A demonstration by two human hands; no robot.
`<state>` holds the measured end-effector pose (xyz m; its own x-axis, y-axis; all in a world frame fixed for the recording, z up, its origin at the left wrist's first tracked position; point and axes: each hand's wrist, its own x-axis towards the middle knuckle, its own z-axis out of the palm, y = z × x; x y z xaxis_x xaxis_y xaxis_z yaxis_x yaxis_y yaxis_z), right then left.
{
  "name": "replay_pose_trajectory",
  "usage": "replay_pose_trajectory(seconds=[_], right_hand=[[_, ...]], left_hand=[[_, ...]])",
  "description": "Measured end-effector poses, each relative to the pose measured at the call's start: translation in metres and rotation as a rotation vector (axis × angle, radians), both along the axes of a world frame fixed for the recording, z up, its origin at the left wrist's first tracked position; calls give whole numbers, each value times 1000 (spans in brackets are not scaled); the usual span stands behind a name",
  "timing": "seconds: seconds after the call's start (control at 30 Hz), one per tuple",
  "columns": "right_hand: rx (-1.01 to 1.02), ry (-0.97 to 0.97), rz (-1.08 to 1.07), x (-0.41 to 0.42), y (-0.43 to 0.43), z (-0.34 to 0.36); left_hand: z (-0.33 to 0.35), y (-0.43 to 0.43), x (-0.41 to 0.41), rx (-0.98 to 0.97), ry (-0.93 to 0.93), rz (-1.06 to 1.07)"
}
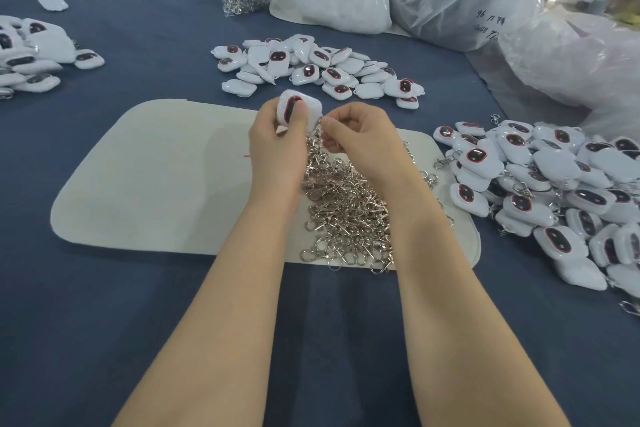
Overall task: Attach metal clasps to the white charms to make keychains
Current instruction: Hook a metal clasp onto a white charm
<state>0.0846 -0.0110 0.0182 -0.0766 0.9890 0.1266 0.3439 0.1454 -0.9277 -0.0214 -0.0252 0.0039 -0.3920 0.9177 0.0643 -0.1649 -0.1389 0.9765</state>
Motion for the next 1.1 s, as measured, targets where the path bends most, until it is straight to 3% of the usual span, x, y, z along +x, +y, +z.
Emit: replay_pose_trajectory(seconds=[0.07,0.17,0.27,0.33,0.4,0.53,0.6,0.73,0.93,1.1], right_hand=[[-24,-1,-9,3,2,-2],[-113,155,10,9,6,-7],[-201,336,43,11,8,-9],[-192,437,42,9,7,-8],[-148,486,56,6,6,-6],[-56,330,84,3,3,-4],[-27,253,74,3,1,-2],[88,121,19,1,-1,0],[190,61,-6,-3,-2,1],[174,-36,3,-6,-2,1]], left_hand=[[0,-3,3,102,223,27],[-4,-5,5,222,505,21],[-3,-6,7,291,593,9],[-1,-5,6,241,454,27],[0,-1,2,113,184,21],[2,3,-5,-114,-443,-101],[4,3,-5,-170,-608,-121],[7,1,-6,-218,-765,-148],[6,1,-6,-249,-834,-173],[4,2,-5,-269,-775,-166]])
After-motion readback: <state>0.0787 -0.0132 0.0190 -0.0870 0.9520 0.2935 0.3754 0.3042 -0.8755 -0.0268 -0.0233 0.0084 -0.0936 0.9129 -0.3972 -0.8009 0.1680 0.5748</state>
